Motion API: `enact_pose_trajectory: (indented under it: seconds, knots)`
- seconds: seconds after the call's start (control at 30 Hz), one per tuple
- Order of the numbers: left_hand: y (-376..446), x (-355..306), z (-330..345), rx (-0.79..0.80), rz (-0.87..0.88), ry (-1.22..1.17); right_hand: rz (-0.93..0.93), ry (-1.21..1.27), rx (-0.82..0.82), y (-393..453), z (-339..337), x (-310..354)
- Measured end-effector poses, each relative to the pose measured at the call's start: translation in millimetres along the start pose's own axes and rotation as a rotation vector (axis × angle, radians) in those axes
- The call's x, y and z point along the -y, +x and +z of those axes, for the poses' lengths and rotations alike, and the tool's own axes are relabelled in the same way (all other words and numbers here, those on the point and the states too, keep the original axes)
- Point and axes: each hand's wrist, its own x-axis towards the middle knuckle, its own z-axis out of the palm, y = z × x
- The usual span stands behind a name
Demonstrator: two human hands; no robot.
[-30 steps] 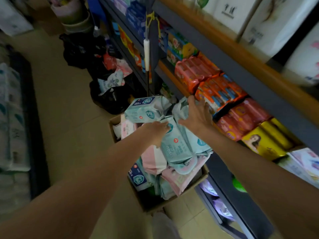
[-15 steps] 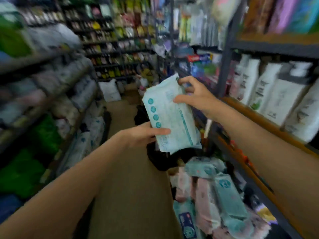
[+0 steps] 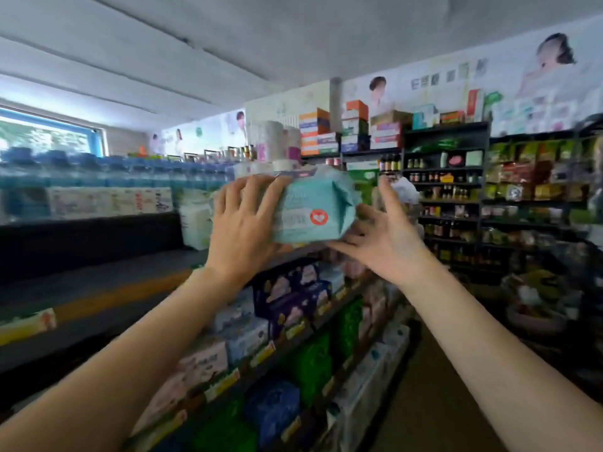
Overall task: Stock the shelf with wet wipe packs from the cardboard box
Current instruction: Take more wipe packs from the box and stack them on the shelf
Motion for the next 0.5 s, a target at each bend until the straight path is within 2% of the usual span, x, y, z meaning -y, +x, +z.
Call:
enact_pose_trajectory:
  seconds: [0.03,0.1,0.2,0.27,0.3,0.4,0.5]
  knots:
    - [-4,25,-8,-0.048,0.112,0.126,0.043,0.047,0.056,12,15,-4]
    - [-8,72,-24,-0.067,0.309,0.304,0.142,-0.031,0.190,37,48,-16]
    - [-13,119,-40,-0.056,0.410,0.424,0.227,-0.125,0.236,73,96,-43]
    - [-15,140,-44,0.047,0.329,0.447,0.214,-0.099,0.228,98,126,-56]
    - [-16,150,-46,0.160,0.264,0.438,0.175,-0.109,0.203,109,140,-59]
    - [-12,181,-59,0.420,0.012,0.314,-0.075,-0.339,0.130,145,170,-67]
    - [-4,216,-76,0.526,-0.274,0.169,-0.227,-0.509,0.225,175,188,-76]
